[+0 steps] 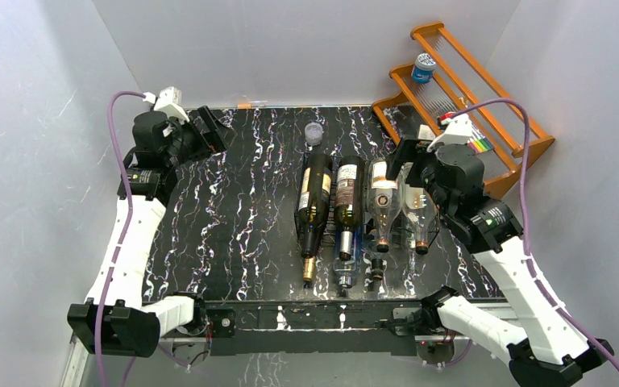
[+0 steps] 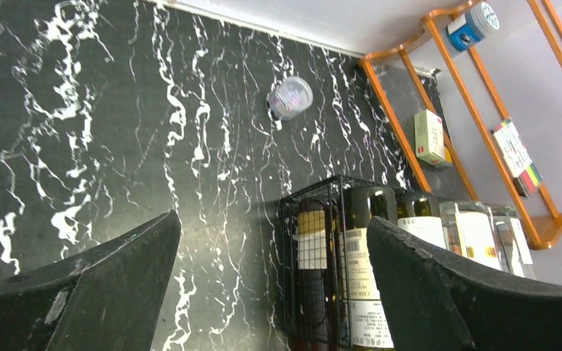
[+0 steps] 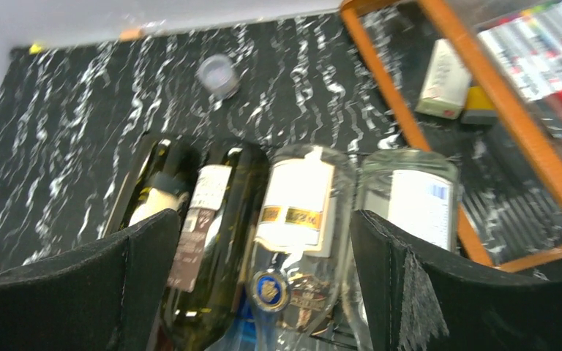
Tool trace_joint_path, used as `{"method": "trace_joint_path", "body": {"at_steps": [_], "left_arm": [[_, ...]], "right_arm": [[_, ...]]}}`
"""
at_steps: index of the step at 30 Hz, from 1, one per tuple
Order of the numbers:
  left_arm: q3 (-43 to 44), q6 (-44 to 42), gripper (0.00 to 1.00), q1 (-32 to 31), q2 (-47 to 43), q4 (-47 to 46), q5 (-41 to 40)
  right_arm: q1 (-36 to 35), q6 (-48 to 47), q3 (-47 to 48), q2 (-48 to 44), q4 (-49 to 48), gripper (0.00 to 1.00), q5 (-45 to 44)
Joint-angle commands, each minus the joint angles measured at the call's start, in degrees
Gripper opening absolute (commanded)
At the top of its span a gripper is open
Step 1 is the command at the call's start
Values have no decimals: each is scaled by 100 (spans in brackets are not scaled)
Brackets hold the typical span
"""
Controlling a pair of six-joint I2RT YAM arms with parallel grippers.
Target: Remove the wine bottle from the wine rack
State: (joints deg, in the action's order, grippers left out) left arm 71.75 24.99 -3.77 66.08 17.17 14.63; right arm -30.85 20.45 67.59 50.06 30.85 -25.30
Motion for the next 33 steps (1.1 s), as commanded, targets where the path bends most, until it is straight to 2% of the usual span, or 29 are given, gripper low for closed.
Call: {"method": "trace_joint_path", "body": {"at_steps": [1,5,10,15,20,24,33], "left_arm": [[-193,366,98,58,-104,-18,474],[-477,492,98,67,-129,-90,877],[-843,591,98,20,-41,-273,1619],[-1022,633,98,-311,71,-365,2028],[-1192,630,98,-662,97,-449,1939],[-1262,557,98,-702,47,-406,1934],[-1307,26,98,-706,-346,238,1460]], "right_arm": [[24,7,157,70,-22,98,1232],[27,-113,236,370,97,98,1894],[30,225,561,1102,350,98,2619],[-93,605,850,1667,323,98,2995],[-620,1046,1449,2387,415,98,2708],[-1059,1660,1917,2938,693,98,2124],[-1540,3083,2608,3864,1582,98,765]]}}
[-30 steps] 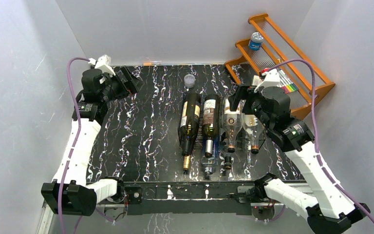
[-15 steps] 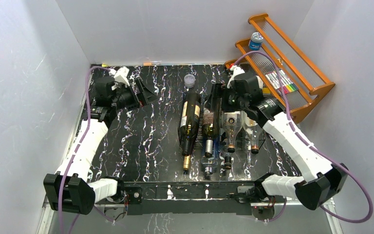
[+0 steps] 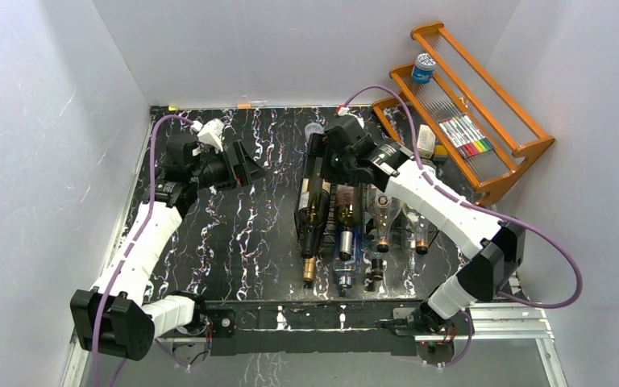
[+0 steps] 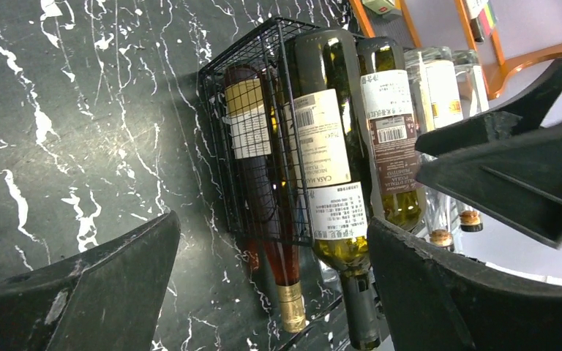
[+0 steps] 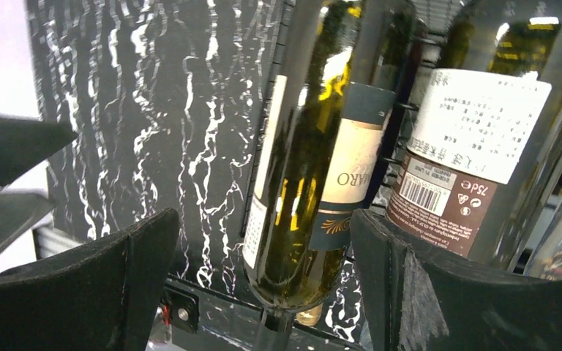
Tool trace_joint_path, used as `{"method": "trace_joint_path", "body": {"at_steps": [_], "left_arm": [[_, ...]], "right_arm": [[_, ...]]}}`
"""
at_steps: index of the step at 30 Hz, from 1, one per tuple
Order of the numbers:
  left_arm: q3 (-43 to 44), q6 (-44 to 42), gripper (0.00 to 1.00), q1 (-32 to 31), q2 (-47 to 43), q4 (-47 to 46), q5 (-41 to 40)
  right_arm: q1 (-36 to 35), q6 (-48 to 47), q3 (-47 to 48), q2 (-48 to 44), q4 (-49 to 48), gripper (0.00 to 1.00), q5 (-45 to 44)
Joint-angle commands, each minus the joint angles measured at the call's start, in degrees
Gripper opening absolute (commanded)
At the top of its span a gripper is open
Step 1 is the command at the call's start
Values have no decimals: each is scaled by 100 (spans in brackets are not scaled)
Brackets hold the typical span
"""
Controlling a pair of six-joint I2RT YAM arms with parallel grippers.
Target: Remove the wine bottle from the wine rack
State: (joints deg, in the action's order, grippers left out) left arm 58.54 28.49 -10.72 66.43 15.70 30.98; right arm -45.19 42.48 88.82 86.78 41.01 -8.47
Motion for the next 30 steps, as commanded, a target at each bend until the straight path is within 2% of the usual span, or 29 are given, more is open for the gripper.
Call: {"method": "trace_joint_path", "body": {"at_steps": [1,11,17,26,30], "left_arm": [[4,-384,98,-14,-438,449,-260],[96,-849,98,-144,-827,976,-901],[272,-1027,98,-204,-889,1238,-1122],[155,-1021,98,-261,-1014,1224,-1170],[153,-1129,98,-303,-1108,1189,-1053]], "right_arm": [[-112,967,547,248,640,98,-1008],[-334,1106,930,1107,873,94,-1239],[-456,1258,1371,1796,1472,94,-1475],[-538,1386,1219,1972,1404,83,-1706],[-542,1399,1173,1918,1300,72,-1632]]}}
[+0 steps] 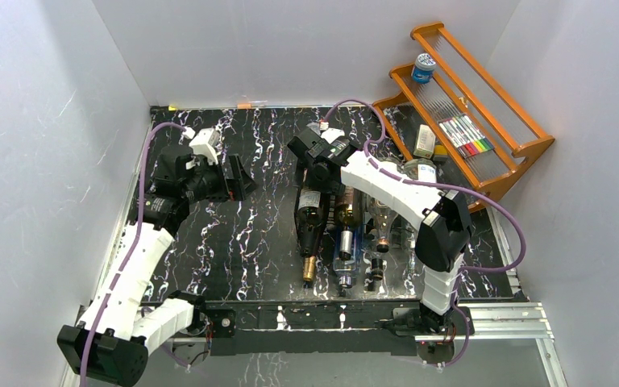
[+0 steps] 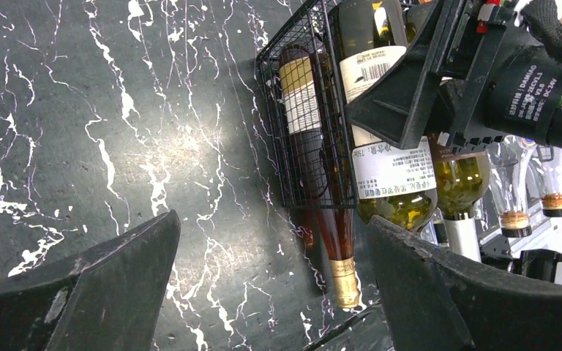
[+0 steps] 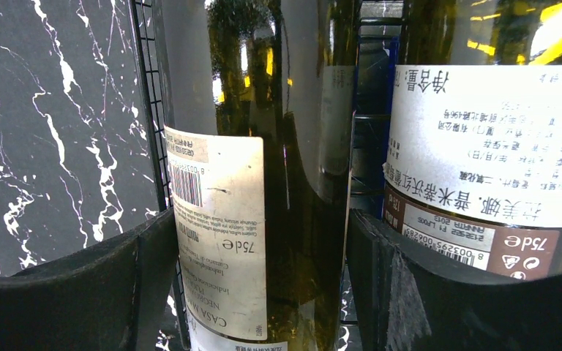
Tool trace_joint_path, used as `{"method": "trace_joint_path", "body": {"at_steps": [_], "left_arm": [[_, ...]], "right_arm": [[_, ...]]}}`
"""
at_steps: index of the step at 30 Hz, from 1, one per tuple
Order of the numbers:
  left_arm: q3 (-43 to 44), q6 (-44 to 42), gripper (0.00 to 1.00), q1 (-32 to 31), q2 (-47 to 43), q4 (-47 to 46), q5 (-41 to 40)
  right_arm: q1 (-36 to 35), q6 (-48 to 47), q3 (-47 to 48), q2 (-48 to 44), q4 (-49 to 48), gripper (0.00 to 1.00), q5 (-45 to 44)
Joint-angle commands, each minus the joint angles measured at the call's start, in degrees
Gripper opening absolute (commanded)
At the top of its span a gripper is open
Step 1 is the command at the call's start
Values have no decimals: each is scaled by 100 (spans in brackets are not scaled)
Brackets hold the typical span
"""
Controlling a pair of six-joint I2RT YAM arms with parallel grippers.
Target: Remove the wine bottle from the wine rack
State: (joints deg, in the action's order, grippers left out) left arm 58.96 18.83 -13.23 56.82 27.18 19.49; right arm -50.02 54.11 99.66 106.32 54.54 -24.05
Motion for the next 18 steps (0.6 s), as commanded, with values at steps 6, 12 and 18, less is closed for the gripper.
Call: {"method": "trace_joint_path", "body": {"at_steps": [6,12,18], "left_arm": [[227,-244,98,-58,185,-27,175],[267,-269,98,-62,308,-237,105],[-125,0,98,-61,81,-1099,330]], "right_arm": [[-13,121,-105,-593,-611,46,103],[501,95,-498,-1181,-1097,29,1031],[1095,109,-1205,-1676,-1791,27,1997]]}}
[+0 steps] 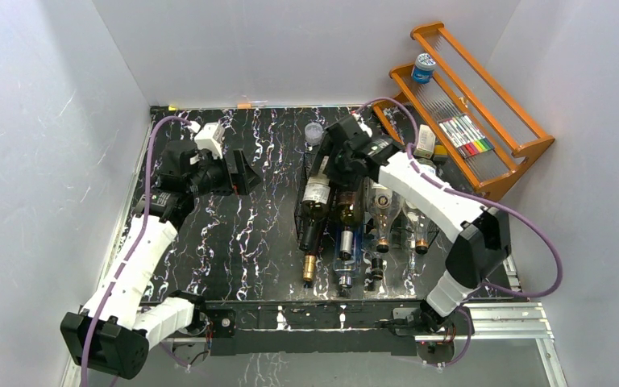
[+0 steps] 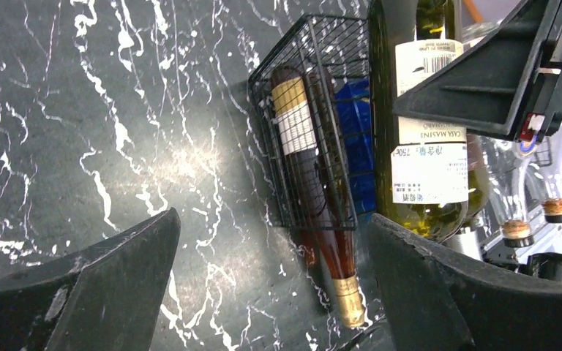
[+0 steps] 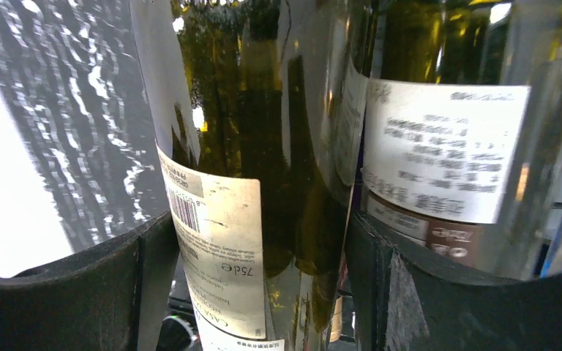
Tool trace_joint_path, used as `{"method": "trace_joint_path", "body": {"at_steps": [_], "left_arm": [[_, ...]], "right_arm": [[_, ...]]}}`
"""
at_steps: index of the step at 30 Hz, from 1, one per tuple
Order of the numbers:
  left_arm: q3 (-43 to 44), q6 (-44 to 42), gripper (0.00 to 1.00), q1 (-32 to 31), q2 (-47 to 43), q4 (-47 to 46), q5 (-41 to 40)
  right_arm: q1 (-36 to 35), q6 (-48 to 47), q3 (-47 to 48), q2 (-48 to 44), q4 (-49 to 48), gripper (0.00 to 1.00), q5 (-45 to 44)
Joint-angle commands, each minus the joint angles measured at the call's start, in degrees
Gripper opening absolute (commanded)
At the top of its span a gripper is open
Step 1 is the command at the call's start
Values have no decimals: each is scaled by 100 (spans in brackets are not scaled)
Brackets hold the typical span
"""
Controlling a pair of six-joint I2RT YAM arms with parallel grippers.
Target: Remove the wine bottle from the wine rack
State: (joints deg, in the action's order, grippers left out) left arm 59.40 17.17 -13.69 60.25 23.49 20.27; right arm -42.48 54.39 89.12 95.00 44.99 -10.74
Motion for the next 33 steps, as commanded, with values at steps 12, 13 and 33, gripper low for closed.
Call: {"method": "trace_joint_path", "body": {"at_steps": [12,13,33], "left_arm": [[-2122,-11,88,-76,-1467,-3749,1018],[-2366,-16,87,-84,-1566,-4193,1140],[-3017,-3780,98,-2189,-1010,-6259,671]], "right_arm": [[1236,133,-897,-895,-1676,22,2333],[1340,184,-976,-922,-1768,22,2491],[1892,1417,-1388,-868,-2917,22,4458]]}}
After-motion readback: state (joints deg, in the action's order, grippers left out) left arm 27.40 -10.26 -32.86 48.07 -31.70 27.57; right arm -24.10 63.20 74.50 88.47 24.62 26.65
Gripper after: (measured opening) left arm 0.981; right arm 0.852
